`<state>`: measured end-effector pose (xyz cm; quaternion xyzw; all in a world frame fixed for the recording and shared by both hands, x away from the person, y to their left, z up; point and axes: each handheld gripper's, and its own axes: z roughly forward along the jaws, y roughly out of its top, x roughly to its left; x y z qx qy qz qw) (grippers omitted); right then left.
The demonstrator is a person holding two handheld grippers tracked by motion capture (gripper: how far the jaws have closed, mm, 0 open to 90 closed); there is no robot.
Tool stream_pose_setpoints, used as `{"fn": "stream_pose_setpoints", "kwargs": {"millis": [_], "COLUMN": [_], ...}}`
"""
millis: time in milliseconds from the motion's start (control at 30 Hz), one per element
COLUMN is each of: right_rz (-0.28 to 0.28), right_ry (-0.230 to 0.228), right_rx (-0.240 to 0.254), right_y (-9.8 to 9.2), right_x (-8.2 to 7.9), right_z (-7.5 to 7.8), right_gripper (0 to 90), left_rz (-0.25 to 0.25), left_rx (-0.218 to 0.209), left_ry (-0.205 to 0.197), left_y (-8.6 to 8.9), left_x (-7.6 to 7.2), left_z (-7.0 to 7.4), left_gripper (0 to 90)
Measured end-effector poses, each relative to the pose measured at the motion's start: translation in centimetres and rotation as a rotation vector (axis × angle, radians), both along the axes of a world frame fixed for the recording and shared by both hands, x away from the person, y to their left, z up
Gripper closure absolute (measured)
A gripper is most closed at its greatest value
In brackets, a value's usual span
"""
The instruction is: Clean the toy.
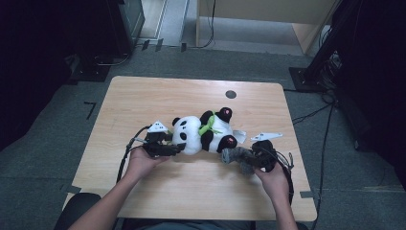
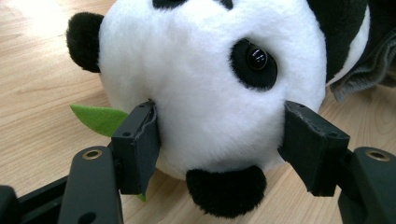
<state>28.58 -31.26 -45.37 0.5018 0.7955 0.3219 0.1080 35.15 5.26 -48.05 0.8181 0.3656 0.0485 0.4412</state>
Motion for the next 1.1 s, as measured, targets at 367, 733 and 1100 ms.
{"fn": "stream_pose_setpoints", "kwargs": {"millis": [367, 733, 1100], "right_rz": [-0.153, -0.210, -0.277], "right_ry": [-0.063, -0.078, -0.013], "right_rx": [0.054, 0.099, 0.077], "right_y": [-4.3, -5.7, -7.2], "right_x": [1.2, 4.1, 7.9], "right_z": [0.1, 0.3, -2.0], "right_gripper": [74.9, 75.0, 75.1], "left_rz": [0.001, 0.007, 0.013], "left_rx": [-0.007, -0.016, -0.024], "left_ry": [-0.016, -0.025, -0.033], "left_y": [0.1, 0.1, 0.1], "left_x": [0.0, -0.1, -0.1], "left_z": [-0.2, -0.3, -0.4], "left_gripper": [32.3, 32.1, 31.5]}}
